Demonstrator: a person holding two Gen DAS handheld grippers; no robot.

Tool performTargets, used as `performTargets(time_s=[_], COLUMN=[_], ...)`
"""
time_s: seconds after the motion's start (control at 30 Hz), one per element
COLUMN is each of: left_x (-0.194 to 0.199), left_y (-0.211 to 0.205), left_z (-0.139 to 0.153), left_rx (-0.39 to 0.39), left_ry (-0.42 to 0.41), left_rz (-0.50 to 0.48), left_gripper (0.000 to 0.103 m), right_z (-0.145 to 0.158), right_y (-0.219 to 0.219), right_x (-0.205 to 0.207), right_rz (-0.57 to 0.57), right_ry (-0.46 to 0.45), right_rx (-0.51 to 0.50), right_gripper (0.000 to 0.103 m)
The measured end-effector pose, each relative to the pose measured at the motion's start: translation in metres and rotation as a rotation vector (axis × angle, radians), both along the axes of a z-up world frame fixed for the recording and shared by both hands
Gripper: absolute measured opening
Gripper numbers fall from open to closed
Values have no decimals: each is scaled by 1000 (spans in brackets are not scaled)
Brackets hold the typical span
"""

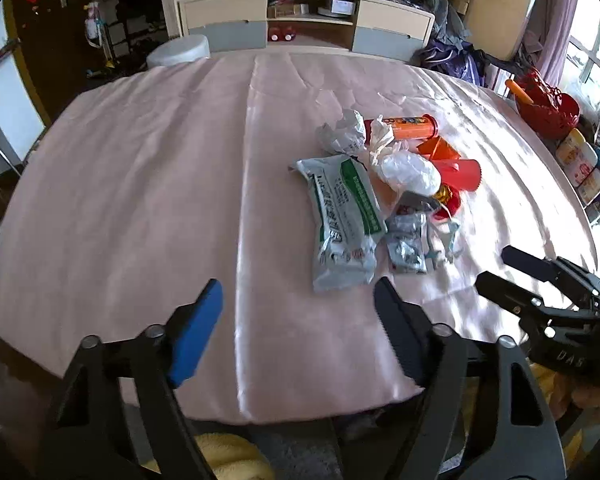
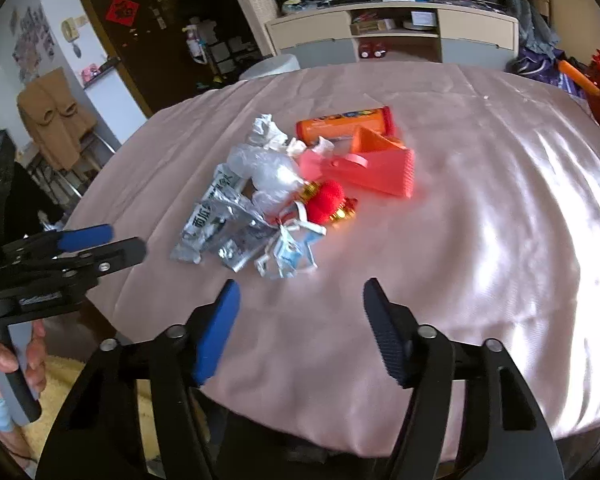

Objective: Collect trash
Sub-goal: 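Grasp the white-green packet with the left tool while the right tool grasps the silver foil strip, then lower the packet and foil strip into the black bin and open both tools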

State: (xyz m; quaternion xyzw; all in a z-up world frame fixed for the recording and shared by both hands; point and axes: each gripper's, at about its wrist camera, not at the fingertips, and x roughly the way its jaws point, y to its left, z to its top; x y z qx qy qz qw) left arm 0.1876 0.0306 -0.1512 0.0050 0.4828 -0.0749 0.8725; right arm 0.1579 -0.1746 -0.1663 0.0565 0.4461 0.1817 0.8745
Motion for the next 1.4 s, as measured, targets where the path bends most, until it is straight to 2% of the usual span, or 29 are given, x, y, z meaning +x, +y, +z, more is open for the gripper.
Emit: performTargets(time_s=[0.03,0.17,0.47,0.57,0.63,0.7,0.8,0.83,0.9,1.07,1.4], left_x=[5,21,44,50,51,52,51,51,49,45,16], left_y=[-1,-3,-9,-12,-14,-17,-25,-26,-31,-32,-12], left_z=[-2,-11,-29,-36,-37,-37,-36,-36,-35,-32,3], left_rx=[-9,-25,-32,-37,-41,-41,-44,-45,-54,-55,-42], left_ry=[5,25,67,83,80,76,68,68,65,52,-26], left_rz=[-2,-2,3,-3,-6,-15,-40,-45,-64,-59,3], left_gripper=[66,60,60,56,56,49,37,34,21,13,11], right_z=[-1,-4,-14,-17,-17,-18,-18,-18,-18,-13,16], right_y=[2,8,15,17,19,20,20,20,19,14,-5], right_x=[2,10,23,22,21,21,21,20,19,14,-12], right_rz=[6,20,32,41,47,55,61,62,62,46,4], right_ry=[-5,-2,13,11,2,2,-3,-4,-1,1,-60], right_rx=[1,8,-1,-15,-34,-36,-38,-38,-36,-44,-61], right_gripper=[57,52,47,41,32,23,18,17,16,15,15])
